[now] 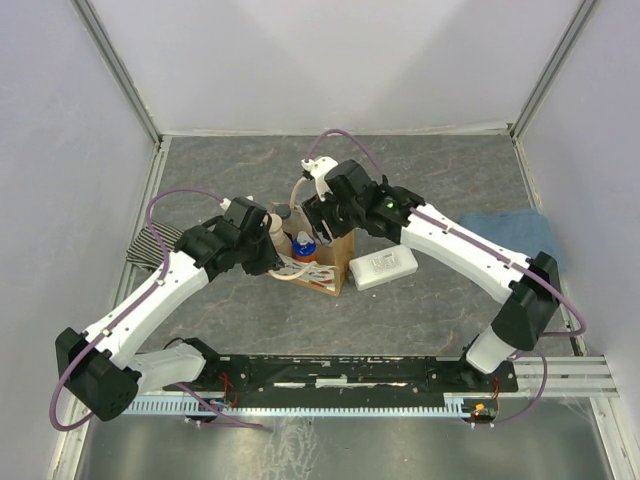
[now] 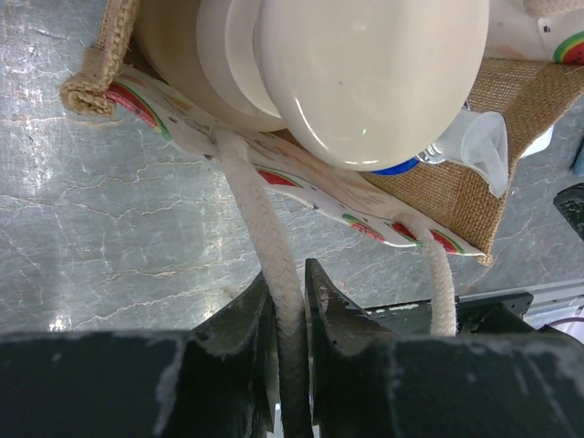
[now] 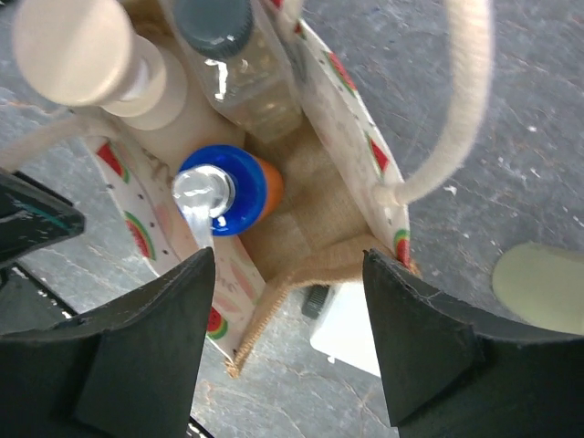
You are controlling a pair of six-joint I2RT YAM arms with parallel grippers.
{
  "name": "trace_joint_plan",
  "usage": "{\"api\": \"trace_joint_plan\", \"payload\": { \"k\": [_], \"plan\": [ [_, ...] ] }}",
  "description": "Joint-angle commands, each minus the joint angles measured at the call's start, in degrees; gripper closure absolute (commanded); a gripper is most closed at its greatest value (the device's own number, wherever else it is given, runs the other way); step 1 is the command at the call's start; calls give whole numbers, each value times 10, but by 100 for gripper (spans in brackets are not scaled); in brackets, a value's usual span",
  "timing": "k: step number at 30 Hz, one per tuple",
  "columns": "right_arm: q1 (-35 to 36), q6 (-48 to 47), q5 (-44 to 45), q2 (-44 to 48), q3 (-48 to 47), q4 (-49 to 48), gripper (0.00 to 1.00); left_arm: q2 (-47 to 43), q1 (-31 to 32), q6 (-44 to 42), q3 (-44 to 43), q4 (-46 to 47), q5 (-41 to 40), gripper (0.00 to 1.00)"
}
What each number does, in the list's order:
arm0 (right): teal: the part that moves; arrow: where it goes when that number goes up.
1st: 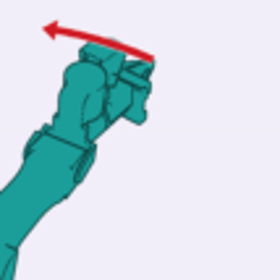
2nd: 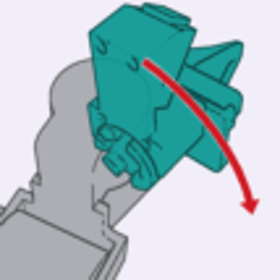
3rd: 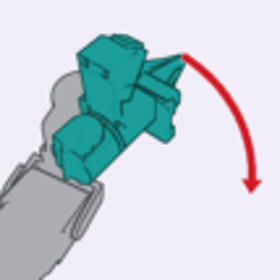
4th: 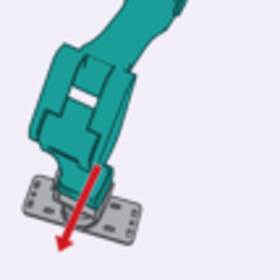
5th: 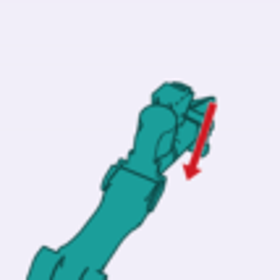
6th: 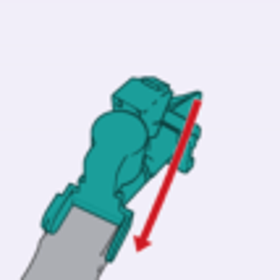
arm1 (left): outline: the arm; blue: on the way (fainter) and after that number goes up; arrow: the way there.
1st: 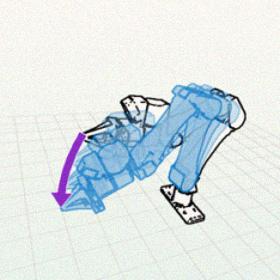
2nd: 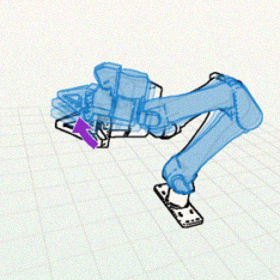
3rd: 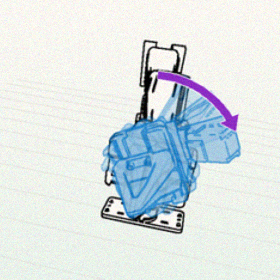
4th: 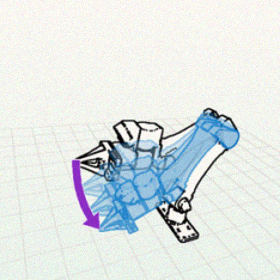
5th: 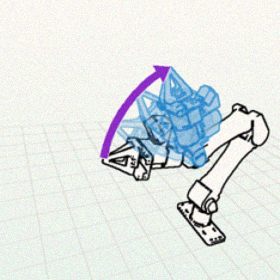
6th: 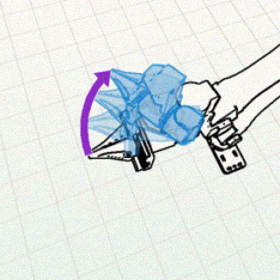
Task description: Take the personal care products out of the canvas bag
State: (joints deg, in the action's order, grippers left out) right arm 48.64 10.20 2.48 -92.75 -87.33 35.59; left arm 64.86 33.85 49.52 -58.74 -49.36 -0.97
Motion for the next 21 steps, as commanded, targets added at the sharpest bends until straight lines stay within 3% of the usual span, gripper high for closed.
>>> {"api": "trace_joint_plan", "payload": {
  "k": [1,12,21],
  "plan": [
    [2,2,63,30,-4,32,26,-11,0,15,-6,7,-5,77],
    [1,70,150,128,151,104,26,-5,-1,7,-16,-9,-33,77],
    [-5,150,158,0,110,166,25,-10,-1,6,-14,-11,-30,76]
  ]
}}
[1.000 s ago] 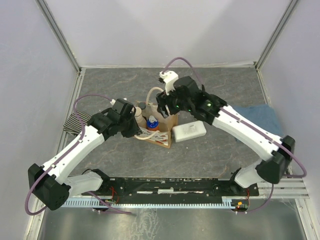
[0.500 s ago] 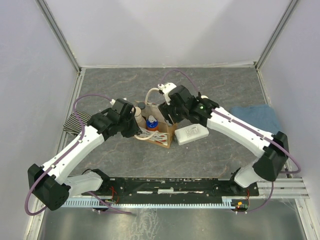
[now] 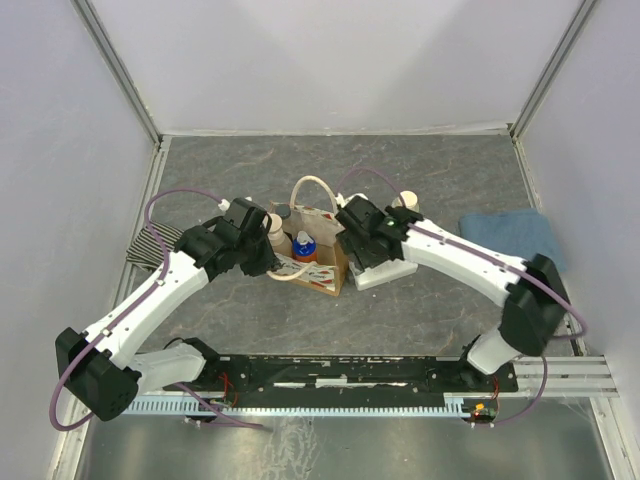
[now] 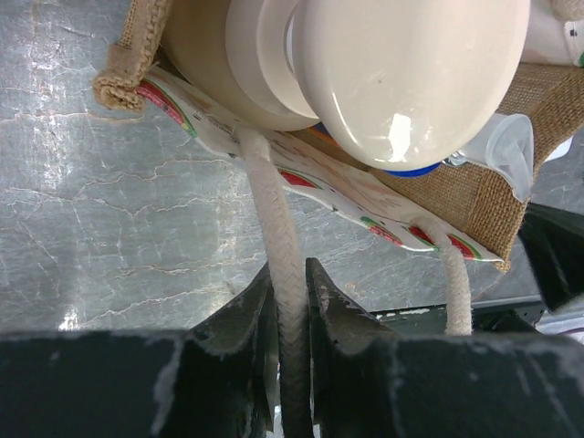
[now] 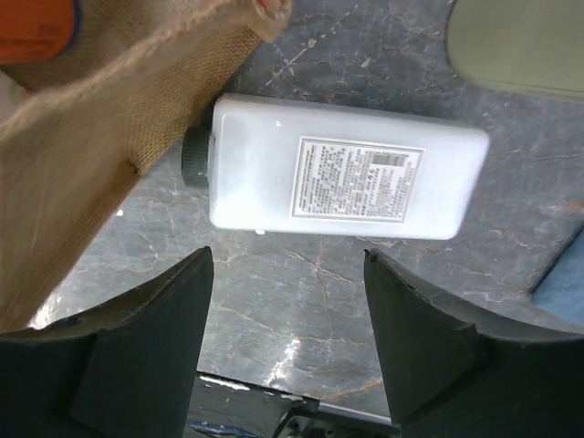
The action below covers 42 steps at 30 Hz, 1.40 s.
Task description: Take the personal care products out of the canvas bag
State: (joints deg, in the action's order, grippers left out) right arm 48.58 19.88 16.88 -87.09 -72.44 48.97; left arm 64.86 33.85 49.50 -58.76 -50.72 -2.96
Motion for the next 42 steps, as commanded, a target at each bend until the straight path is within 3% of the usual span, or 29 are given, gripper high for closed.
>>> {"api": "trace_joint_plan", "payload": {
  "k": [1,13,21,26,30,34,39,42],
  "plan": [
    [-4,60,8,-71,-43,31,25,-12,-1,7,-11,3,-10,76],
    [-9,60,23,-160,-71,-82,25,-12,-1,6,-5,6,-6,76],
    [-9,59,37,-226,-73,-30,25,-16,-1,4,2,7,-6,75],
    [-9,86,83,-167,4,40,25,-14,0,0,-2,6,-4,75],
    [-9,125,115,-59,58,110,24,-12,-1,-3,-5,7,-4,75],
    [-9,156,93,50,60,130,24,0,0,-4,-5,19,8,75],
    [-9,228,71,53,40,196,24,3,-1,-3,-9,22,13,75],
    [-9,267,10,54,83,155,24,-3,-1,-3,-7,22,9,75]
  ]
}}
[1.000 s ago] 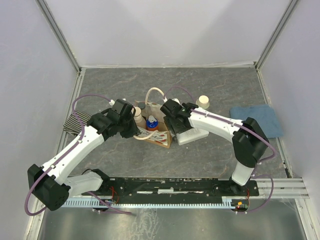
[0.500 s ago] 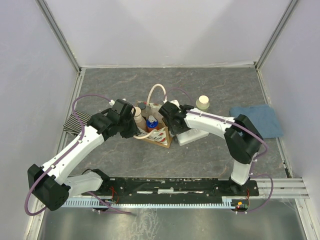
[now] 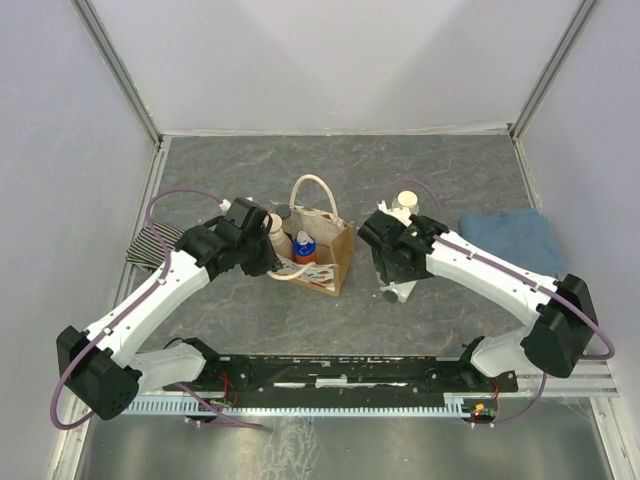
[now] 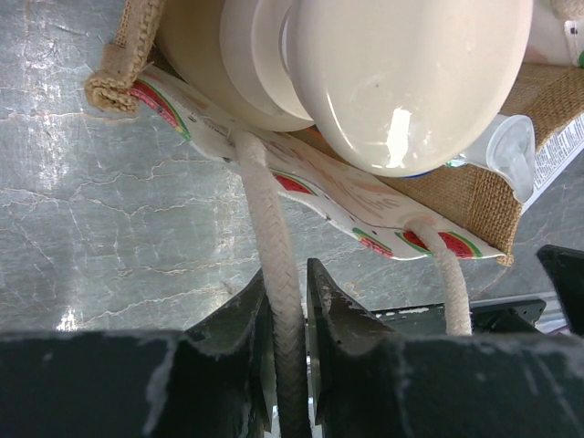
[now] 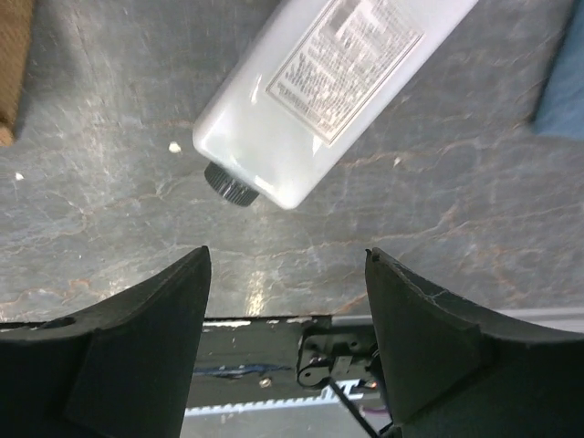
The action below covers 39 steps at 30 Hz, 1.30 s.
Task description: Take the personal care products out of the canvas bag
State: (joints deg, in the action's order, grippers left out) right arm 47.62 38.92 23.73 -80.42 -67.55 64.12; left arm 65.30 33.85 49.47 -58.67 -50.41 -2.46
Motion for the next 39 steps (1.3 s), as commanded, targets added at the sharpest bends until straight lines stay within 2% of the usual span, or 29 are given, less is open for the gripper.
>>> {"api": "trace_joint_plan", "payload": {
  "k": [1,7,12,16,21,25,39],
  "plan": [
    [1,93,-82,-9,48,-15,25,-8,-1,-4,-6,18,4,75],
    [7,192,-156,3,119,-111,31,-11,0,-9,-3,14,3,75],
    [12,259,-158,-20,136,-170,32,-6,-1,-11,-6,14,7,75],
    [23,328,-129,-51,151,-215,31,-7,-1,-16,-7,13,7,75],
    [33,380,-81,-104,144,-205,33,-14,-1,-21,-12,0,-3,75],
    [35,424,-43,-108,156,-203,34,-18,-1,-24,-15,-10,-10,74],
    [50,474,96,-106,179,-185,36,-20,-1,-26,-11,-11,-4,73]
  ]
}}
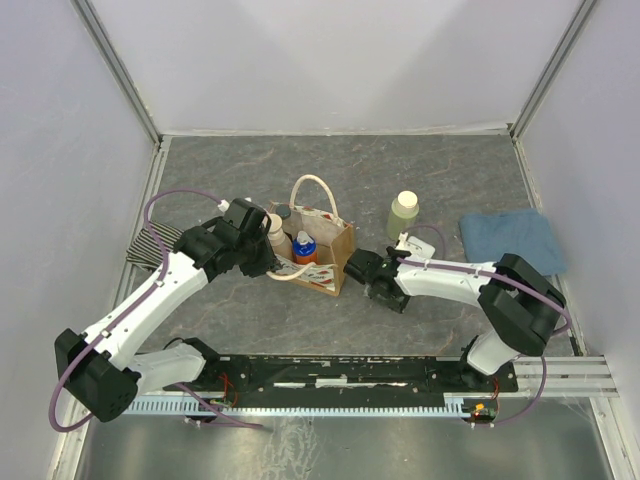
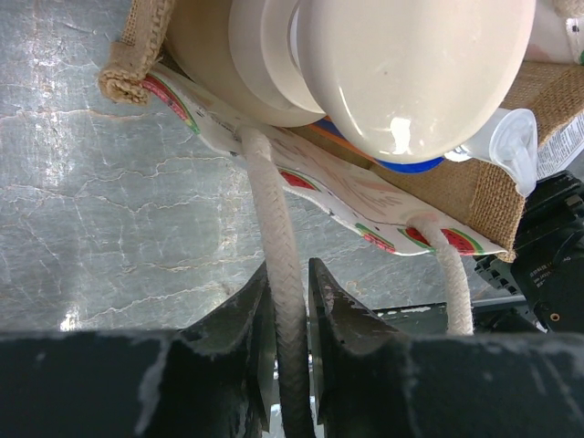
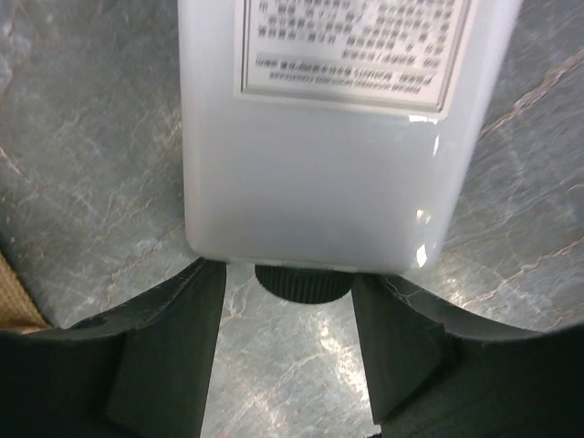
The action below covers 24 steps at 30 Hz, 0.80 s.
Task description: Take the personal care products out of the canvas bag
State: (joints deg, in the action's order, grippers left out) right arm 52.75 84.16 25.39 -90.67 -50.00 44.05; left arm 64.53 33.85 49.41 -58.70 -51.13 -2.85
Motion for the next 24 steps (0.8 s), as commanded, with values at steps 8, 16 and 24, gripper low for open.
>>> {"api": "trace_joint_plan", "payload": {
  "k": [8,16,24],
  "plan": [
    [-1,15,117,-7,4,15,39,-13,-1,-26,-10,-3,0,73],
    [0,6,145,16,10,45,96,-20,-1,-28,-9,-8,-3,73],
    [9,-15,195,114,-22,135,100,-20,-1,-26,-4,-4,-1,73]
  ]
}}
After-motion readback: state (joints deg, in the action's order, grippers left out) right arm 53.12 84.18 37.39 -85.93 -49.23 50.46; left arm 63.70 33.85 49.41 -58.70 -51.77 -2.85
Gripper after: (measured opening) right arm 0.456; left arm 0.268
